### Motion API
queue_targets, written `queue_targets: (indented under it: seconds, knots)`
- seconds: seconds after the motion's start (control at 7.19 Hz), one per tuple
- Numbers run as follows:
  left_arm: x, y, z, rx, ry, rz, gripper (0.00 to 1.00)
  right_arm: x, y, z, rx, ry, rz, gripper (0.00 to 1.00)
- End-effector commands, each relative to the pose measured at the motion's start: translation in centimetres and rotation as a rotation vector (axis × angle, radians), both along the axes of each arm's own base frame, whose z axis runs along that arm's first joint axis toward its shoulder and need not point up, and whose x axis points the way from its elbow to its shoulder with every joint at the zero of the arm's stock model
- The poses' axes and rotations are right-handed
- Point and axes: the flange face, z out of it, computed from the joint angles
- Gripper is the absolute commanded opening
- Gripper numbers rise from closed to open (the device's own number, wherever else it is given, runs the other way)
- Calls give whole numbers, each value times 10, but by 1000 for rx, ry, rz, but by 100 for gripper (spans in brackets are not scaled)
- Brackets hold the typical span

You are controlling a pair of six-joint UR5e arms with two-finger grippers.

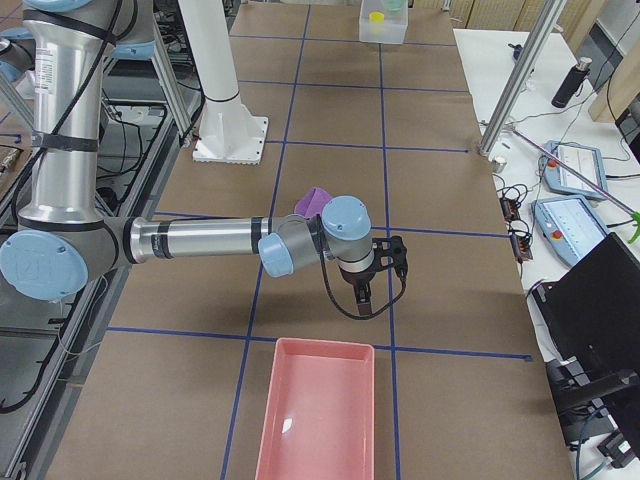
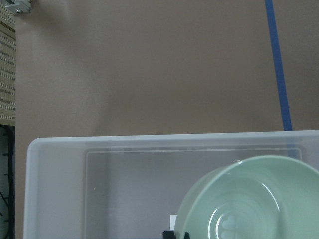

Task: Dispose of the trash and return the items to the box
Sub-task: 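Lift the green bowl with the left gripper and place it in the clear bin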

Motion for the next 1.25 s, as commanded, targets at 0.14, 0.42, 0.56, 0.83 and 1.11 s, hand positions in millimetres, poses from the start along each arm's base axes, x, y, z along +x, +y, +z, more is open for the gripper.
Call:
queue_targets:
  seconds: [0.14, 0.42, 0.56, 0.83, 1.11]
  knots:
    - [54, -8, 2, 9, -22, 3, 0, -1, 0, -1, 2, 0, -2, 100]
    - [81, -10, 3, 9, -45, 8, 0, -1, 0, -1, 2, 0, -2, 100]
    - [83, -11, 4, 12, -74, 4, 7, -1, 0, -1, 2, 0, -2, 100]
    - [85, -12, 5, 38, -108, 2, 73, -1, -1, -2, 5, 0, -2, 100]
    - [83, -16, -8, 64, -101, 1, 99, -1, -1, -2, 4, -1, -1, 100]
